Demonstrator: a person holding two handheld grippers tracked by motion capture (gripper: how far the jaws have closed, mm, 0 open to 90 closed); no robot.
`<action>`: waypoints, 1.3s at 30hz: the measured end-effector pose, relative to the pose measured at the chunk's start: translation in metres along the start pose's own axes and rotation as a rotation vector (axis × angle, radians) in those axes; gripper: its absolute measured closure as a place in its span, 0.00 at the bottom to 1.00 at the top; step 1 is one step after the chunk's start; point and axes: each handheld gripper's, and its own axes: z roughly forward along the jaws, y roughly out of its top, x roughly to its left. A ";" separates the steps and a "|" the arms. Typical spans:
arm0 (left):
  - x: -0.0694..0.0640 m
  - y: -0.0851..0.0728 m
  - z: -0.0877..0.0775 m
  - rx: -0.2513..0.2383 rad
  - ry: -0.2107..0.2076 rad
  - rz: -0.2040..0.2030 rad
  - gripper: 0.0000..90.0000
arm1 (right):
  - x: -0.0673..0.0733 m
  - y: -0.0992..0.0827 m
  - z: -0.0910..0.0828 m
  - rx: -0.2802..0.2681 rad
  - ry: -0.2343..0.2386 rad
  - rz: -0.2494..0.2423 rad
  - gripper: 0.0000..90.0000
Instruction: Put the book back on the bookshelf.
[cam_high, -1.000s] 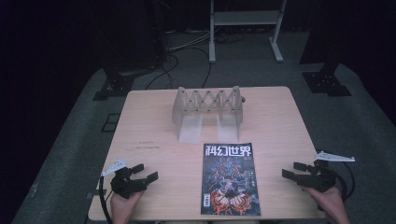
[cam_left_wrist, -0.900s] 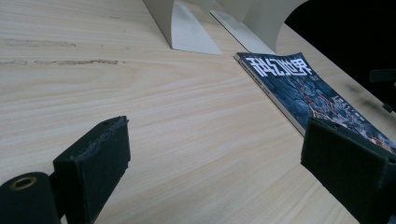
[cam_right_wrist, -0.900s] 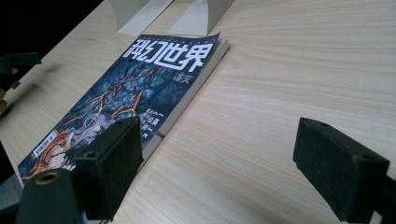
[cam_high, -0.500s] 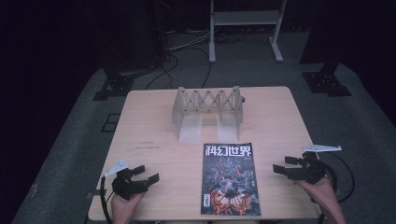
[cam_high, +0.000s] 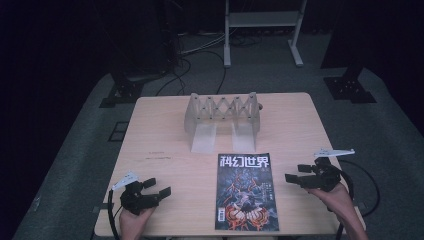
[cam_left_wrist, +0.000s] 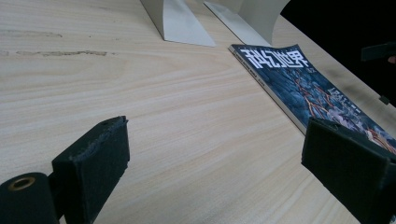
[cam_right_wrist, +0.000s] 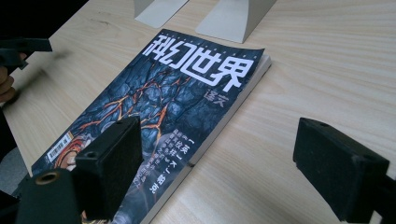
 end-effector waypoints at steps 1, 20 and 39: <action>0.000 0.000 -0.001 -0.005 -0.001 -0.002 0.07 | 0.000 0.001 0.003 0.011 0.000 -0.002 0.17; 0.000 0.001 -0.001 -0.013 0.003 -0.007 0.07 | 0.006 0.008 0.025 0.065 -0.004 0.011 0.17; -0.004 0.002 0.004 0.003 -0.002 0.002 0.07 | 0.011 0.016 0.054 0.123 0.016 0.027 0.21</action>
